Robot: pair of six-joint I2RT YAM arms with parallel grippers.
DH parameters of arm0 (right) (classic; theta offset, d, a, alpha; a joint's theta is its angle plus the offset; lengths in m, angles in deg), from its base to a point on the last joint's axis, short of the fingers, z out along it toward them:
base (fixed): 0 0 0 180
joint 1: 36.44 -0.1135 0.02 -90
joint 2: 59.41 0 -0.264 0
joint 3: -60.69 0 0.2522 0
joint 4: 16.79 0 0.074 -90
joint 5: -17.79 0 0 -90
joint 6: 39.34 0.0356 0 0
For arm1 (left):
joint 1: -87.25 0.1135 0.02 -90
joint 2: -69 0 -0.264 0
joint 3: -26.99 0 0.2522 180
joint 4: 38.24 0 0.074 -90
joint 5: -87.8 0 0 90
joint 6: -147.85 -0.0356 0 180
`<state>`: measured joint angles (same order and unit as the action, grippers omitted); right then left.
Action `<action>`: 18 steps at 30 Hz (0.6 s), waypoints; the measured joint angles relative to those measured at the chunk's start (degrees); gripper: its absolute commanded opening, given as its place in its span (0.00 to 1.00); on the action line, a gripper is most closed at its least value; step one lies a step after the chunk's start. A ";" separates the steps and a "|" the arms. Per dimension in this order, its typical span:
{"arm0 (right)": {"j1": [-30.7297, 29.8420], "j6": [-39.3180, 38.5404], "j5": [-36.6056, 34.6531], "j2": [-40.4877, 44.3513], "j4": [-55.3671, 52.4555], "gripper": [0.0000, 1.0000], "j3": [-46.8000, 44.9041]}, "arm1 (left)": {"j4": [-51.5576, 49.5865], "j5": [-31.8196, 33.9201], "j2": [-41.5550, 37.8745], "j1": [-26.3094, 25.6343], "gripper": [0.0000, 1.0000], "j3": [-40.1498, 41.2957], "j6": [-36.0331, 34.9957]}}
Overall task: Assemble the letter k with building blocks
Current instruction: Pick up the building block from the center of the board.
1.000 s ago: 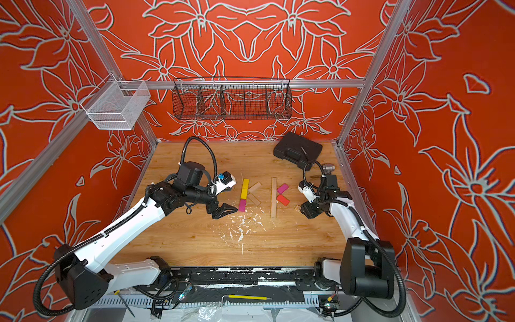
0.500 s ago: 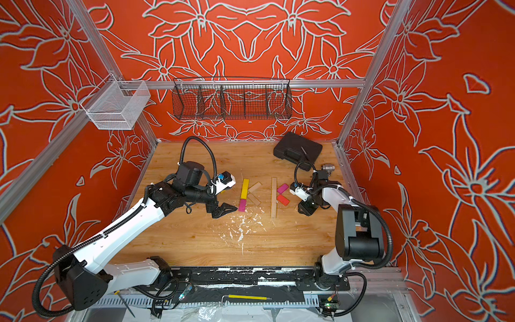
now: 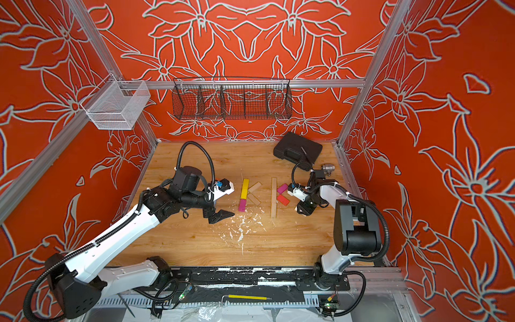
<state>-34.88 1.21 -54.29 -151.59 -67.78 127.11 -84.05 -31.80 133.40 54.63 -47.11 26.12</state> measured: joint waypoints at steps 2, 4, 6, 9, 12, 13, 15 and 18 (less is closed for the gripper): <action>-0.02 -0.04 0.04 0.00 -0.37 0.47 0.00 | 0.02 0.26 -0.28 -0.02 0.97 0.20 -0.22; -0.04 -0.07 -0.09 0.00 -0.66 0.46 0.04 | 0.22 0.63 -0.31 -0.02 0.97 0.20 -0.26; -0.13 -0.04 -0.85 0.00 -0.61 0.43 0.04 | 0.22 0.98 -0.31 -0.02 0.97 0.20 -0.26; -0.44 -0.02 -2.54 -0.13 -0.44 0.41 0.04 | 0.24 1.46 -0.28 -0.02 0.97 0.20 -0.24; -0.92 0.07 -5.05 -0.44 0.66 0.38 -0.17 | 0.24 2.34 -0.28 -0.02 0.97 0.20 -0.22; -1.05 0.07 -5.86 -0.44 1.14 0.36 -0.50 | 0.26 2.80 -0.31 -0.02 0.97 0.20 -0.17; -1.33 0.02 -7.34 -0.35 2.05 0.33 -1.16 | 0.26 3.76 -0.57 0.00 0.97 0.39 0.07; -1.68 -0.02 -8.50 0.46 3.17 0.28 -1.81 | -0.04 5.03 -2.25 -0.02 0.97 1.84 0.72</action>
<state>-36.56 1.19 -62.80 -151.13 -64.61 125.30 -84.10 -26.78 131.15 54.61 -45.27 26.84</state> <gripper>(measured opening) 0.316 0.975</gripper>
